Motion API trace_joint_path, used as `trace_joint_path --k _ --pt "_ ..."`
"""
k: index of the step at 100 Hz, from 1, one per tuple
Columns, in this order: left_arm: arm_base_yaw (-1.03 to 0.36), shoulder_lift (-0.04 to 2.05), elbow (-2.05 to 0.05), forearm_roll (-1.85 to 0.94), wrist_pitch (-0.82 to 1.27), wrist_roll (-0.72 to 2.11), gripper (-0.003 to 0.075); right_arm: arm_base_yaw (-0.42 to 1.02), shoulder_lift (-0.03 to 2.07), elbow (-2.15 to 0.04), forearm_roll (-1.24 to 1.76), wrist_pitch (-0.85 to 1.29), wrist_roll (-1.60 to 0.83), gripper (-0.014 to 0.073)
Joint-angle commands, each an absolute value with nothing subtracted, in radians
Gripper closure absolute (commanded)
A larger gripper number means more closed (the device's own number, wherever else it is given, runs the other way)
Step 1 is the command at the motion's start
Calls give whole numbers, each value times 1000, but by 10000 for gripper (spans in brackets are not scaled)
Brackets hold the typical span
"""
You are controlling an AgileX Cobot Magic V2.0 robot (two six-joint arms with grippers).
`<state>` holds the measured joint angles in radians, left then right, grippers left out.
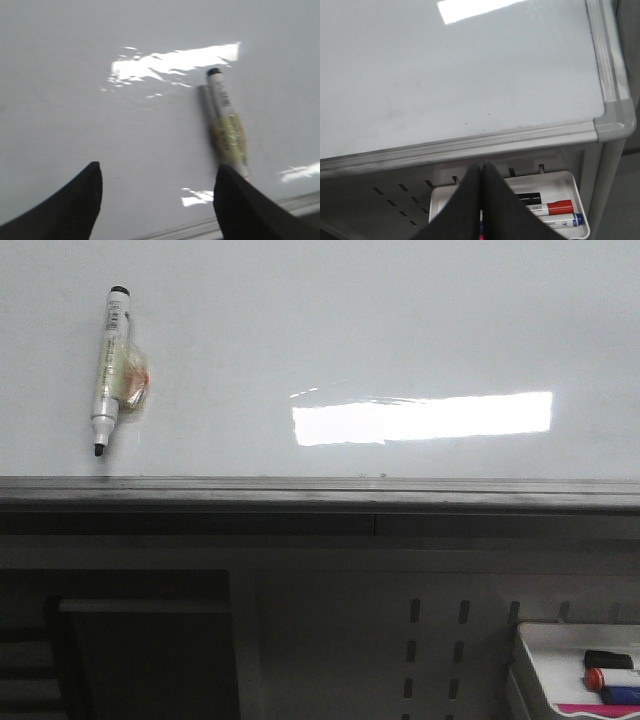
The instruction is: Write number 4 on whiteboard
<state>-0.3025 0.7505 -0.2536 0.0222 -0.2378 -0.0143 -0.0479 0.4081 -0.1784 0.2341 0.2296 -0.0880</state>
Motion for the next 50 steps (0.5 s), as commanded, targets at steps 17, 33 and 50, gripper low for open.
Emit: trace_joint_path --k 17,33,50 --pt "-493 993 -365 -79 -422 -20 277 -54 423 -215 240 147 -91 658" --pt "-531 1141 -412 -132 -462 -22 277 -54 423 -215 240 149 -91 658" --pt "-535 1239 -454 -195 -469 -24 278 -54 423 -215 240 149 -91 658"
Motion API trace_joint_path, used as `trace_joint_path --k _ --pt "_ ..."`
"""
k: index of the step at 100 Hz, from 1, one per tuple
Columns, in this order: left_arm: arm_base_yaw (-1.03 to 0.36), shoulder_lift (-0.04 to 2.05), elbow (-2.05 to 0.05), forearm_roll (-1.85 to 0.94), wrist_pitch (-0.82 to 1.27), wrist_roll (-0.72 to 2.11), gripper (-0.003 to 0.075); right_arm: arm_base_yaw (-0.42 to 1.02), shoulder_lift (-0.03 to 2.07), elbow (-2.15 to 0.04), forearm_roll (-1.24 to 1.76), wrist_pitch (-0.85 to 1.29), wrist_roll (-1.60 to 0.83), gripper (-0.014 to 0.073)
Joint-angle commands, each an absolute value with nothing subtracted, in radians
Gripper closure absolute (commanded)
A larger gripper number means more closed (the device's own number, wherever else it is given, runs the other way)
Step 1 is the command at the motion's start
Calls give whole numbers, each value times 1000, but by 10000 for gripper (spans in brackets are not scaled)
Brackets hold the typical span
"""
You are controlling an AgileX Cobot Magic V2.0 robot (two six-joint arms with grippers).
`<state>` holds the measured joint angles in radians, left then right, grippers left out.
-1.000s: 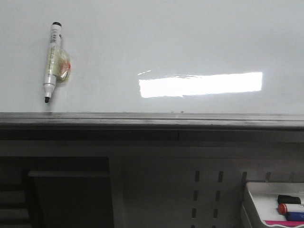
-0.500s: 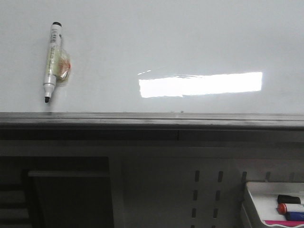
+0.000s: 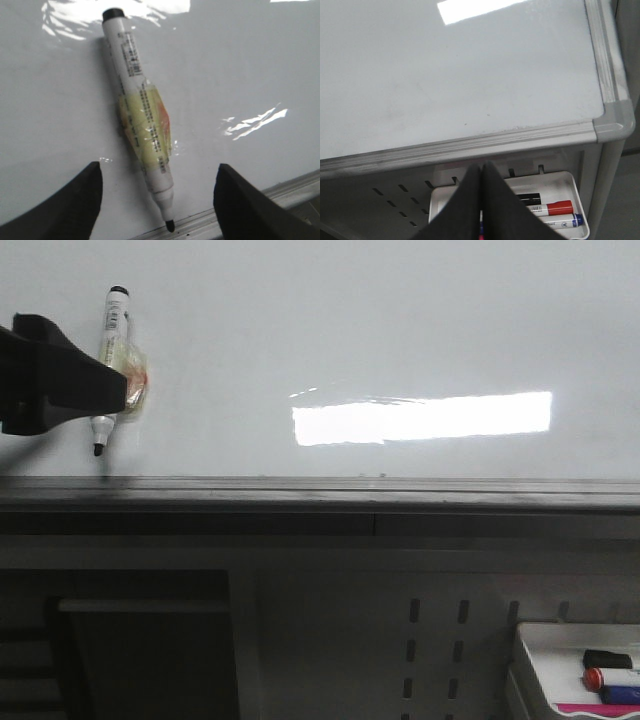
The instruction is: Write number 4 on whiteboard
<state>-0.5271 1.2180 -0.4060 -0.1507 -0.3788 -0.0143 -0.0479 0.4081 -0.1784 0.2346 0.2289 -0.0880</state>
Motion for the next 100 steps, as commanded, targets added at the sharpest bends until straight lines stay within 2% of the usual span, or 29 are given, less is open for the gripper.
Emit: trace_joint_path --k 1,31,40,45,50,56,57,60,73,83,100 --pt "-535 1242 -457 -195 -469 -24 278 -54 423 -215 240 147 -91 658" --pt "-545 1322 -499 -210 -458 -30 281 -54 423 -215 240 147 -91 658" --pt "-545 1338 -499 -249 -456 -30 315 -54 423 -215 240 147 -91 658" --pt "-545 1348 -499 -250 -454 -30 373 -54 423 -215 253 147 -91 658" --pt "-545 1356 -499 -250 -452 -30 473 -54 423 -215 275 147 -91 658" --pt "-545 1358 -499 -250 -439 -30 650 -54 423 -215 294 154 -91 658" --pt "-545 1358 -499 -250 -436 -30 650 -54 423 -215 293 156 -91 658" --pt "-545 1358 -499 -250 -431 -30 738 -54 423 -215 293 156 -91 658" --pt "-545 1358 -499 -242 -426 -30 741 -37 423 -215 293 158 -91 658" --pt "-545 1348 -499 -193 -421 -30 741 38 430 -225 293 158 -116 657" --pt "-545 1276 -499 41 -368 -30 741 297 496 -270 291 158 -245 656"
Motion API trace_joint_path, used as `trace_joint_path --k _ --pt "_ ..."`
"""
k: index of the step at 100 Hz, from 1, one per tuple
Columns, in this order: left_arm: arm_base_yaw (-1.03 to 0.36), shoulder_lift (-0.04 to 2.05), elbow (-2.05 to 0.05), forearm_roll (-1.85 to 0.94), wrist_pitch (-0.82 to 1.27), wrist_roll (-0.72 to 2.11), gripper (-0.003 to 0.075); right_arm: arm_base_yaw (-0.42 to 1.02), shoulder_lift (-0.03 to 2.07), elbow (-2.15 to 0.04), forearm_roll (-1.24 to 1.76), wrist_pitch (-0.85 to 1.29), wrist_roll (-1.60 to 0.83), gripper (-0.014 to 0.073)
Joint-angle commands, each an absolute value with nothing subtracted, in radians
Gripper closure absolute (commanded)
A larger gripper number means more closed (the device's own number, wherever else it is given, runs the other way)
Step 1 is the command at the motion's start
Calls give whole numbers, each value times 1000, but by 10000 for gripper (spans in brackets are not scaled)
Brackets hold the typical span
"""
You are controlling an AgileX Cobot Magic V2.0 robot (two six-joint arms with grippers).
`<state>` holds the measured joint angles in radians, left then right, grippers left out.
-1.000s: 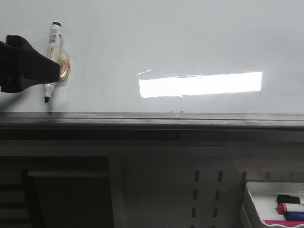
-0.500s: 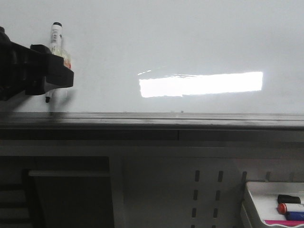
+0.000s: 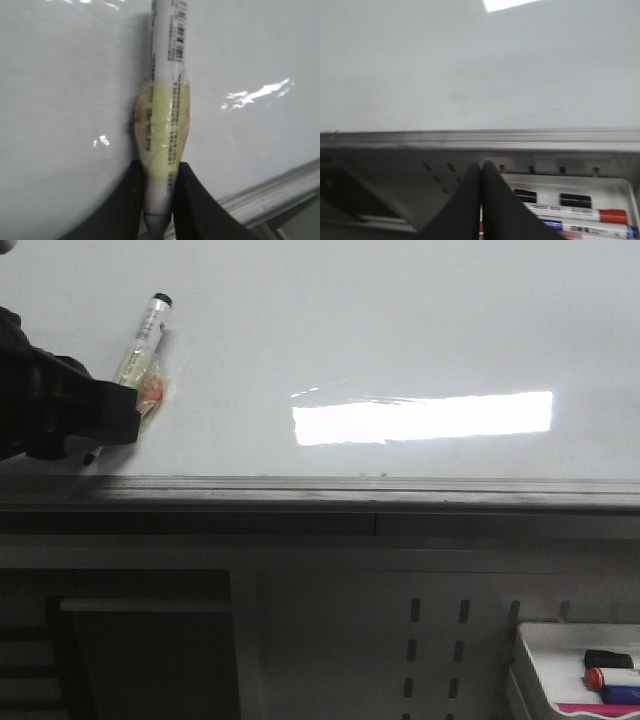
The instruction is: Write number 4 on whiteboard
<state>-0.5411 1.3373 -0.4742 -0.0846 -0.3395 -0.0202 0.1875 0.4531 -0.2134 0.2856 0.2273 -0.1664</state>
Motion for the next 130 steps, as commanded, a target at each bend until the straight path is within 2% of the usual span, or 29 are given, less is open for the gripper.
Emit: trace_joint_path --k 1,20,27,40,44,47,66,109,115,120,130 --pt "-545 1272 -499 71 -365 -30 741 309 503 -273 291 158 -260 656" --pt "-586 1171 -499 406 -308 -30 740 590 607 -380 289 144 -345 640" --pt "-619 1145 -499 537 -310 -30 740 668 644 -432 289 144 -345 543" --pt "-678 1130 -499 715 -339 -30 740 773 712 -533 289 151 -345 233" --pt "-693 1130 -499 741 -350 -30 740 796 733 -559 289 160 -345 174" --pt "-702 1130 -499 763 -354 -30 740 810 747 -582 289 170 -345 160" --pt "-719 1132 -499 801 -459 -30 740 879 860 -681 279 189 -345 214" --pt "-719 1130 -499 860 -511 -30 740 880 979 -722 243 138 -345 225" --pt "-719 1130 -499 860 -511 -30 740 880 981 -722 243 136 -345 264" --pt "-719 1130 -499 860 -511 -30 741 880 981 -722 243 136 -345 333" --pt "-719 1130 -499 860 -511 -30 740 880 984 -722 243 141 -345 555"
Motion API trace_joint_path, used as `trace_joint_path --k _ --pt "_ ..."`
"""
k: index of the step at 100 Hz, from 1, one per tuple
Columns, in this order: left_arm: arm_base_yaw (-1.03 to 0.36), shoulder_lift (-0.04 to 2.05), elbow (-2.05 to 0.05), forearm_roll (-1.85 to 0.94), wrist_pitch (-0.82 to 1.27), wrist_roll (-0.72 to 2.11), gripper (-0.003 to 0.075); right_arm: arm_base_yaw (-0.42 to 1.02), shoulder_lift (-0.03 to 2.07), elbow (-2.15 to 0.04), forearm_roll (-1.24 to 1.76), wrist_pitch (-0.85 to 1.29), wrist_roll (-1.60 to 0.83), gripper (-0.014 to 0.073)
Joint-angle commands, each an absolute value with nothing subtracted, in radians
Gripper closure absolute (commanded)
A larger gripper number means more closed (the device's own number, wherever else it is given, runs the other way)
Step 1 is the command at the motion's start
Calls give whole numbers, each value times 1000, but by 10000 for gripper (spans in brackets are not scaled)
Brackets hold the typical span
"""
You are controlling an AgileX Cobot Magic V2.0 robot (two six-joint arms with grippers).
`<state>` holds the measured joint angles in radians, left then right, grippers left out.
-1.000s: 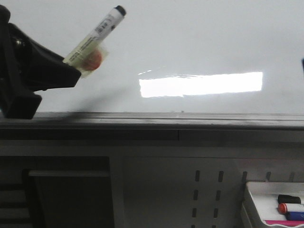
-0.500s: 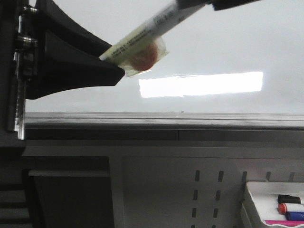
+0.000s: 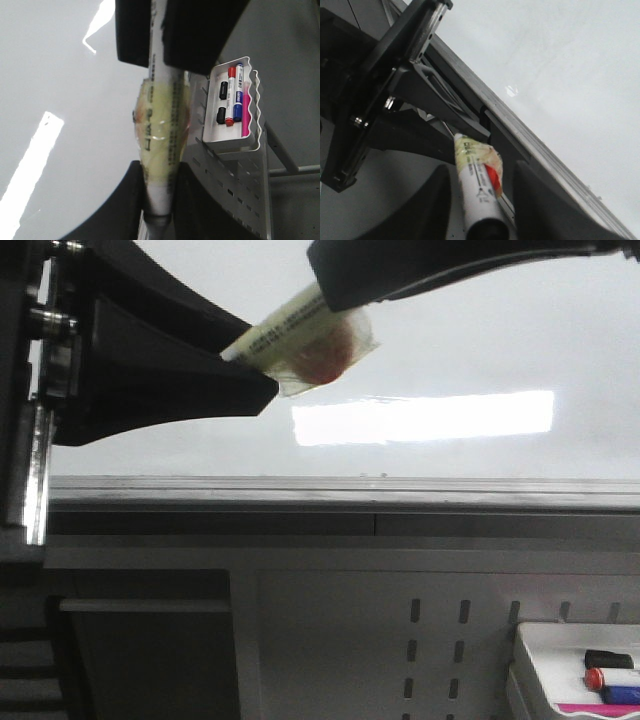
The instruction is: Write number 4 on whiteboard
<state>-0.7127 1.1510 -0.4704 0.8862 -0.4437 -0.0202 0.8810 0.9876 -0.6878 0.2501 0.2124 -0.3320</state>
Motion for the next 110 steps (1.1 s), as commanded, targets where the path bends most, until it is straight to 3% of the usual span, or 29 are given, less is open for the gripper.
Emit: trace_joint_path --k 1,5,16,32,39,65,87,110 --pt "-719 1130 -499 860 -511 -30 740 880 984 -722 243 143 -345 571" --pt "-719 1130 -499 860 -511 -30 739 880 989 -722 243 149 -345 664" --pt "-719 1130 -499 856 -507 -30 681 880 1004 -722 243 153 -345 661" --pt "-714 1119 -499 781 -444 -30 372 880 1018 -734 234 157 -342 661" --pt "-714 1089 -499 684 -355 -30 295 864 1034 -764 244 192 -342 661" --pt "-670 908 -499 440 -58 -30 302 754 1183 -958 243 251 -342 661" --pt "-534 804 -499 359 -92 -30 302 691 1342 -1154 217 250 -342 661" --pt "-503 799 -499 342 -115 -30 302 672 1442 -1232 202 245 -342 661"
